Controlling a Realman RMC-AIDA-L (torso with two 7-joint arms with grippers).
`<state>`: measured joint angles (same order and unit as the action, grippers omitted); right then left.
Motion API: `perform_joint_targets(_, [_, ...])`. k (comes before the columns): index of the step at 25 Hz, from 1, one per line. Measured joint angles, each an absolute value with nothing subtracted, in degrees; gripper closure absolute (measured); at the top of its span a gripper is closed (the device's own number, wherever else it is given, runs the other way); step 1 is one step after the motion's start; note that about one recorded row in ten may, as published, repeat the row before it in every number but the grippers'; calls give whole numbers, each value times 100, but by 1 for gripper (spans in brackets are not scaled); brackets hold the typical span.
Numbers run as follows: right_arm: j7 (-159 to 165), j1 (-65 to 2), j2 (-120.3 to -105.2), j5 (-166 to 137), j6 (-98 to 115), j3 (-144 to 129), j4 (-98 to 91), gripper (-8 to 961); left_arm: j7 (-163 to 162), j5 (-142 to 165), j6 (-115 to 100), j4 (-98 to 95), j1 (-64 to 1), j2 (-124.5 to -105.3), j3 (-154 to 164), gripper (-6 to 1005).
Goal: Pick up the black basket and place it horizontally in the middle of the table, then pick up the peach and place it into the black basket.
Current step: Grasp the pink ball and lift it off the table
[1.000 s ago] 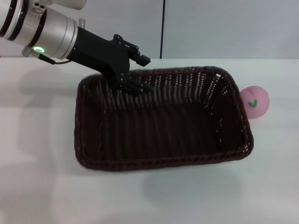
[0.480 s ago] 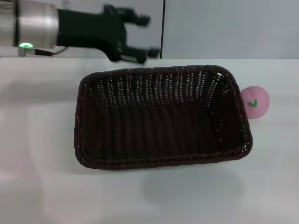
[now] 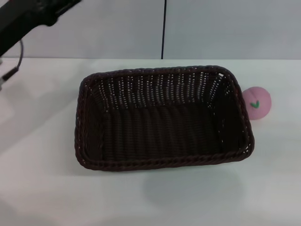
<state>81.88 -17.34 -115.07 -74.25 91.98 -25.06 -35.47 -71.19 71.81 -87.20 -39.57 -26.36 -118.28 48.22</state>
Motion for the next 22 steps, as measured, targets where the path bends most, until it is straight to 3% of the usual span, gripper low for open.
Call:
perform_joint_targets(1, [8637, -1795, -11435, -7902, 9200, -2513, -3917, 410, -6385, 6281, -9209, -3026, -2402, -11834, 4844, 197])
perform_joint_targets(5, [10923, -2258, -11199, -10267, 9240, -2508, -5735, 405, -6181, 5941, -9473, -2455, -2293, -11841, 4803, 200])
perform_joint_targets(10, [11945, -2773, -11117, -11667, 9438, -2534, -6678, 399, -6175, 5914, -9564, -2334, -2259, -11833, 4839, 203])
perform_joint_targets(20, [12350, -3439, -11021, -13283, 9491, -3151, -6539, 387, -6168, 5874, -9604, -2107, -2219, -11843, 4797, 209])
perform_joint_targets(22, [12373, -3606, -11000, -13653, 9464, -3268, -6371, 314, -6166, 5859, -9560, -1985, -2249, -11837, 4785, 210])
